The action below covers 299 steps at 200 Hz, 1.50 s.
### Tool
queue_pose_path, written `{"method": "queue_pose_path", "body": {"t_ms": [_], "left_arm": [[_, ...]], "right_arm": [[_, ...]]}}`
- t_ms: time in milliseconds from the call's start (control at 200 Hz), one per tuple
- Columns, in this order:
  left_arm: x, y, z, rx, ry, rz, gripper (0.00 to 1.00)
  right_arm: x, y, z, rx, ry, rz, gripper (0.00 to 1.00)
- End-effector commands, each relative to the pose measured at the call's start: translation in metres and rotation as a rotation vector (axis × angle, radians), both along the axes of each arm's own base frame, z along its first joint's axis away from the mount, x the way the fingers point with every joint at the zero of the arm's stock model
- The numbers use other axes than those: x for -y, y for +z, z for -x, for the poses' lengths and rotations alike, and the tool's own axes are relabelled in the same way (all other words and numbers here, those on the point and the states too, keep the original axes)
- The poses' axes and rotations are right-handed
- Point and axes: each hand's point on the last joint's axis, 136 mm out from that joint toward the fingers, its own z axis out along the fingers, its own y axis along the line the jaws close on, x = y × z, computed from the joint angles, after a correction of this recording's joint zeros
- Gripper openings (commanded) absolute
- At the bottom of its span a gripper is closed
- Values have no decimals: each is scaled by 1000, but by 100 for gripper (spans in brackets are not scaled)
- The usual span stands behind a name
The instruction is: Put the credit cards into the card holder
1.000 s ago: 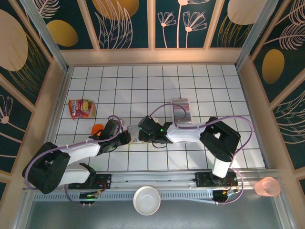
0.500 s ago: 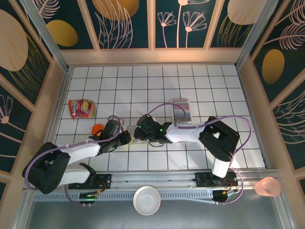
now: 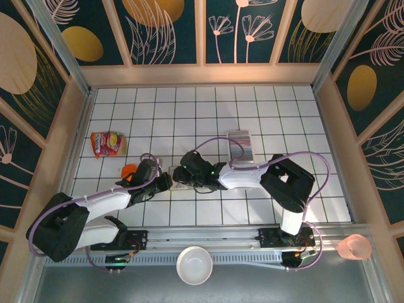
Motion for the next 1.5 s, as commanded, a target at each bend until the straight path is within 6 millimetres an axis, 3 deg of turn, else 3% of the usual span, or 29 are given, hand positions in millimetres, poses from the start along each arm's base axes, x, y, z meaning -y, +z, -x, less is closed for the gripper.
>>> {"method": "queue_pose_path", "body": {"t_ms": [0,415,736,961,1356,1491], "left_arm": [[-8,0,2,-3,44,-10,8],[-35,21,-3,79,194,-28,11],[-37,30,-1,100,222,15,11],[-36,29,1,90,219,22,11],[-43,31,4,103,250,29,11],[-45,31,5,107,261,36,12]], "right_arm": [[-1,-4,-2,-15,-9,-30,45],[-7,-7,2,-48,0,-87,44],[-25,2,5,-71,34,-206,44],[-25,-5,5,-90,32,-192,44],[-49,49,-8,23,81,-320,45],[-55,79,-13,92,116,-364,46]]}}
